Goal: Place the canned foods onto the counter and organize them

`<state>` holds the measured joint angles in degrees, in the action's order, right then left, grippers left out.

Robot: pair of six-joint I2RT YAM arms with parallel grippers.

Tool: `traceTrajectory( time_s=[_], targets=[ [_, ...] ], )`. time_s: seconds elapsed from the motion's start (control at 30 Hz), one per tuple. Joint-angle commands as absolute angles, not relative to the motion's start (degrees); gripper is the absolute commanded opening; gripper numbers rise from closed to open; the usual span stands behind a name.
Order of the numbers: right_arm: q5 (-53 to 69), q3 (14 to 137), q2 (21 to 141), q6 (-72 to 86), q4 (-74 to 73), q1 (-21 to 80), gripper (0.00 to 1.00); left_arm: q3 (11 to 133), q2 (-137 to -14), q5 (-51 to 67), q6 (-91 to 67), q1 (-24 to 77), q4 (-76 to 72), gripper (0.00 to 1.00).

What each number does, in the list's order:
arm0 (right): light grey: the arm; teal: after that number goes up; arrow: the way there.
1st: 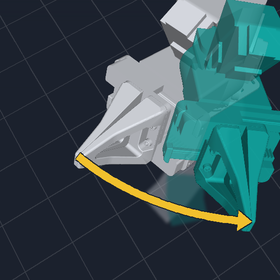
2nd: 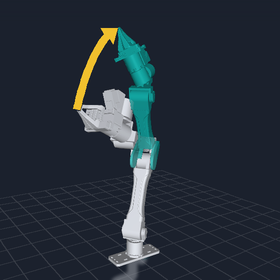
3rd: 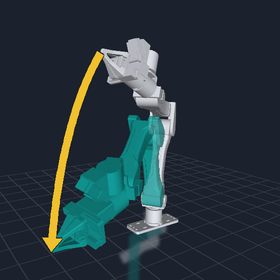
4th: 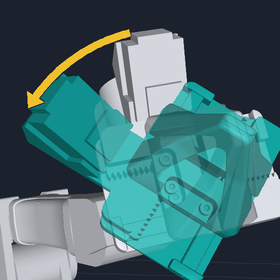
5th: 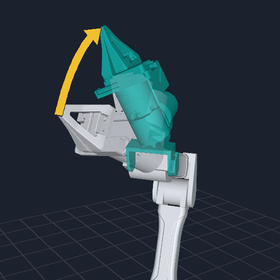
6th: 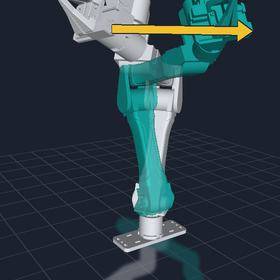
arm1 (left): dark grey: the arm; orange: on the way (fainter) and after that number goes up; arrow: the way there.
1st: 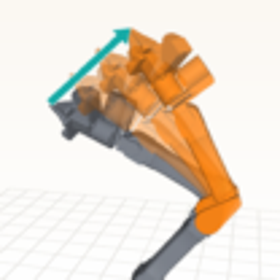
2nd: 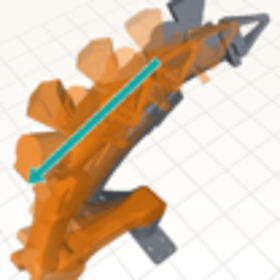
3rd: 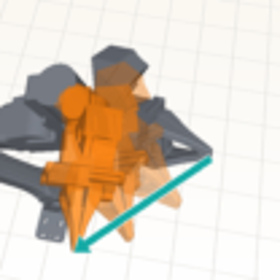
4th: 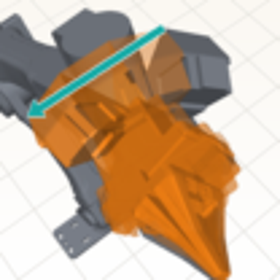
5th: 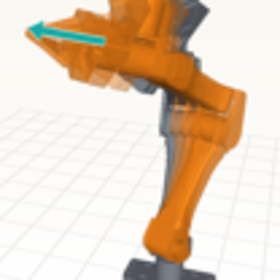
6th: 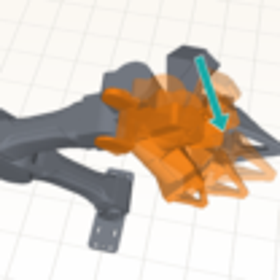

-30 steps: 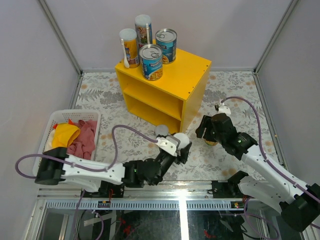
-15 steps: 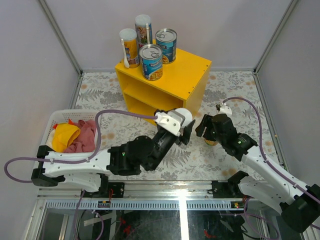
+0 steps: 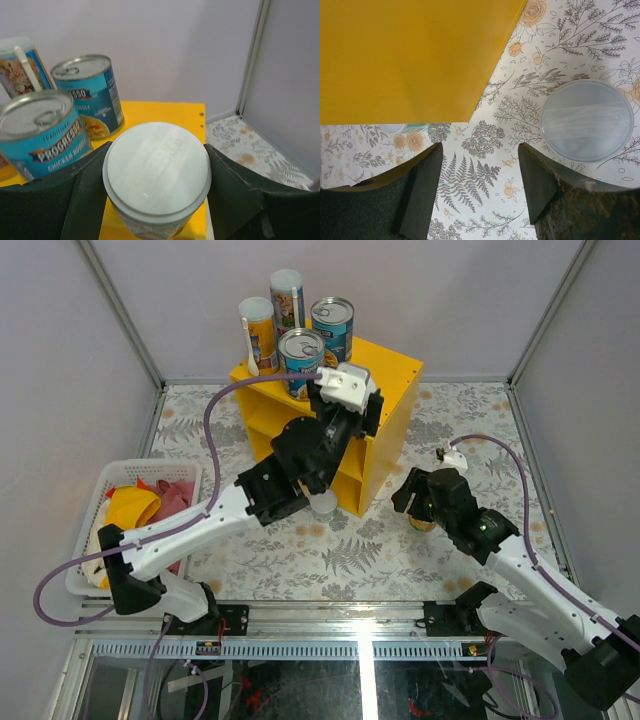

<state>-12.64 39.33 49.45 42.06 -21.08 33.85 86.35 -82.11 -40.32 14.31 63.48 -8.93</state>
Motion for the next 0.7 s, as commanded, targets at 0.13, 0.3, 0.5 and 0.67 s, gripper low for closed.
traceTrajectory(
  time_s=[0.13,0.3,0.5,0.67],
  targets=[
    [-14.68,41.85,46.94,42.56,-19.19,33.40,0.69,101.00,-89.89,-31.41,10.68,56.44,-8.03,0.00],
    [-14.95,41.26,45.79,42.78,-19.42,33.40,0.69,107.61,-95.66,-30.73,7.47,54.07,-3.81,0.00],
    [-15.03,40.55,45.12,42.88,-19.26,33.40,0.69,112.61,-100.32,-30.12,5.38,52.06,-2.26,0.00],
    [-14.68,40.07,45.23,42.89,-18.67,33.40,0.69,119.02,-104.51,-29.71,4.15,50.28,0.75,0.00]
  ],
)
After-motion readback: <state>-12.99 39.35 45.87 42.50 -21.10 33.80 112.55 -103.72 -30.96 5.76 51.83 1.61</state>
